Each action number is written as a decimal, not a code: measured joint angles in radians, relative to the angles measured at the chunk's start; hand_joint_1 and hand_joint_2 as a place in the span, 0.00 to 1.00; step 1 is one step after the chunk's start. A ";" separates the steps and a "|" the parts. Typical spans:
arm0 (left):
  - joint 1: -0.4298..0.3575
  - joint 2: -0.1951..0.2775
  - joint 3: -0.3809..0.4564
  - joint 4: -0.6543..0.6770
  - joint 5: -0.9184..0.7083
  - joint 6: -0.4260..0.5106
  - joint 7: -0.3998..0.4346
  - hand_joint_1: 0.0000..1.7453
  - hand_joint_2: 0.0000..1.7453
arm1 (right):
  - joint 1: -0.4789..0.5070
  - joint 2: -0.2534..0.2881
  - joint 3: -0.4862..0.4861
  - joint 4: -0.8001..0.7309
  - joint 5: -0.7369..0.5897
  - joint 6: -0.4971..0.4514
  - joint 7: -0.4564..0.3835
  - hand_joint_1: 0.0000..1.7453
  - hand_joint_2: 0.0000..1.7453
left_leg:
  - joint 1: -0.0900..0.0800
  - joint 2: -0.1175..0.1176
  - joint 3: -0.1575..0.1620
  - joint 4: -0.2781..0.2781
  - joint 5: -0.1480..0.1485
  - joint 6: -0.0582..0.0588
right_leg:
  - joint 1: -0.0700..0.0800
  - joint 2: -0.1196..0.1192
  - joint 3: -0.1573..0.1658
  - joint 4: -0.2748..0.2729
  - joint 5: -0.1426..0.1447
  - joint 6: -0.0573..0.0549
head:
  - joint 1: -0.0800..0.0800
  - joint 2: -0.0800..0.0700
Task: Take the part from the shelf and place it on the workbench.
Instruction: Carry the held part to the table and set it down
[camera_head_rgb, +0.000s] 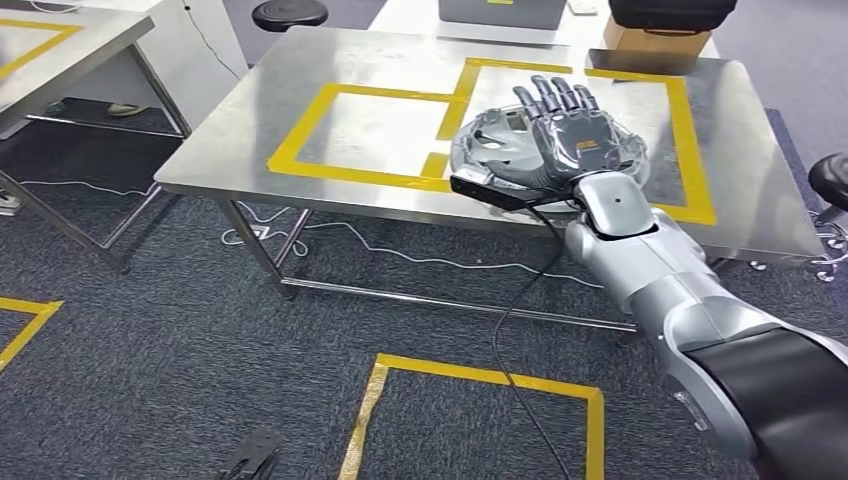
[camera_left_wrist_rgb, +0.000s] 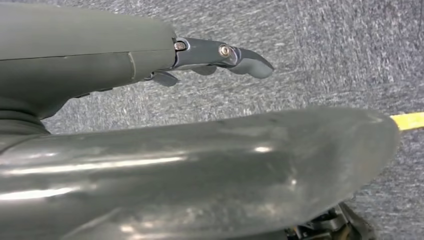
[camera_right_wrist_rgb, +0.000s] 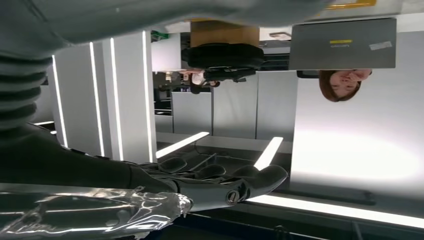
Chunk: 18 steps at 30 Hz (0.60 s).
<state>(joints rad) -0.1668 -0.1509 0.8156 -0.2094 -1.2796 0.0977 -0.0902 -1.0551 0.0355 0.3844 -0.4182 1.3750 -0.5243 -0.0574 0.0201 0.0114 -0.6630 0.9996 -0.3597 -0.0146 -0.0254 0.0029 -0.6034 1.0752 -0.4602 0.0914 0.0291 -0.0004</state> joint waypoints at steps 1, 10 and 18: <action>0.000 0.000 0.000 0.000 0.000 0.000 0.000 0.00 0.00 | -0.001 0.000 0.000 -0.001 -0.001 0.000 0.000 0.00 0.00 | 0.000 0.000 -0.002 0.003 0.004 -0.007 | 0.000 0.001 0.019 -0.030 0.004 -0.005 | 0.000 0.000; 0.002 0.000 0.000 0.000 -0.002 0.000 0.000 0.00 0.00 | -0.001 0.000 0.002 -0.006 -0.007 0.000 -0.001 0.00 0.00 | 0.001 -0.004 -0.092 0.262 -0.181 -0.042 | 0.006 0.012 -0.049 -0.033 0.061 -0.068 | -0.014 0.000; -0.007 -0.001 0.000 0.000 -0.008 0.000 0.000 0.00 0.00 | -0.006 -0.001 0.002 -0.010 -0.008 0.000 -0.001 0.00 0.00 | -0.013 -0.017 0.118 0.018 -0.128 -0.013 | 0.008 0.015 -0.105 -0.046 0.132 -0.038 | -0.015 0.000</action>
<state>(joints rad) -0.1742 -0.1515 0.8156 -0.2094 -1.2874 0.0977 -0.0904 -1.0610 0.0343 0.3866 -0.4279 1.3669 -0.5243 -0.0586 0.0073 -0.0061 -0.5453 1.0175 -0.4876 -0.0280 -0.0170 0.0175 -0.7083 1.0295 -0.3284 0.0530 0.0140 -0.0004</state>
